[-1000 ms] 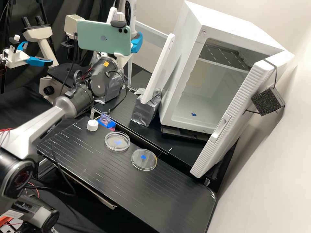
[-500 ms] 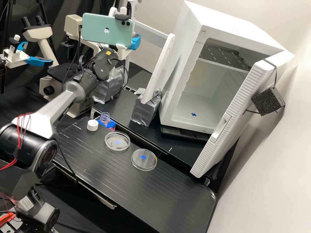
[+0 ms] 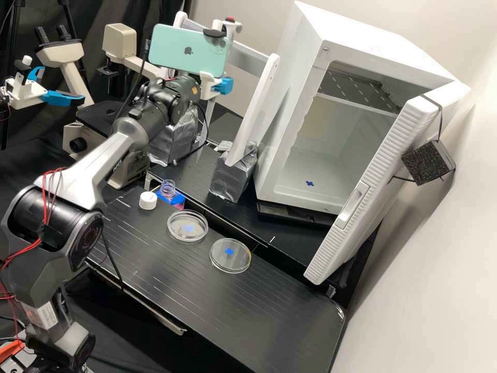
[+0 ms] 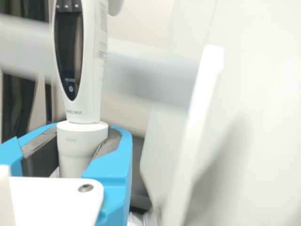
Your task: Use the pipette
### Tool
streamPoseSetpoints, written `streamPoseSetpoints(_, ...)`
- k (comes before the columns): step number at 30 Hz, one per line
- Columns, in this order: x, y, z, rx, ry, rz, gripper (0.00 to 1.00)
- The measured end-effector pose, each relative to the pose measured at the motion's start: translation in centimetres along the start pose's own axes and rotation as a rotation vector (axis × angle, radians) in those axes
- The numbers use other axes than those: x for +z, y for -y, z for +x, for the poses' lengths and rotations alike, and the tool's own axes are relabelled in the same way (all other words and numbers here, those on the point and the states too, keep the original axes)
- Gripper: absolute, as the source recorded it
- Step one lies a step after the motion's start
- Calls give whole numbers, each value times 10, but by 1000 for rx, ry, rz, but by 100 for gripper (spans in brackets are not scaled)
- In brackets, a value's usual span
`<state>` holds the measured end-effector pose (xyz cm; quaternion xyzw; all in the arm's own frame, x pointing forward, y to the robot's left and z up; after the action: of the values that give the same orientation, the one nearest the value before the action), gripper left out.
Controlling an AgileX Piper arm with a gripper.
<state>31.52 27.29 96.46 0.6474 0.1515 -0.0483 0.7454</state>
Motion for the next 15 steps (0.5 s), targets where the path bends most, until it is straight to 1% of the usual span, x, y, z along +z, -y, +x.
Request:
streamPoseSetpoints(1,-3,3,2,-50,-49,-50,0)
streamPoseSetpoints(2,-6,7,4,-84,-93,-33,0)
streamPoseSetpoints(3,-10,9,5,-106,-133,-25,0)
streamPoseSetpoints(4,-14,11,5,-129,-161,-40,0)
streamPoseSetpoints(5,-15,12,5,-140,-176,-48,0)
streamPoseSetpoints(7,-17,12,5,-141,-197,-48,0)
streamPoseSetpoints(9,-17,9,5,-117,-206,-52,0)
streamPoseSetpoints(11,-16,6,5,-96,-211,-44,0)
streamPoseSetpoints(15,-14,1,4,-65,-207,-43,0)
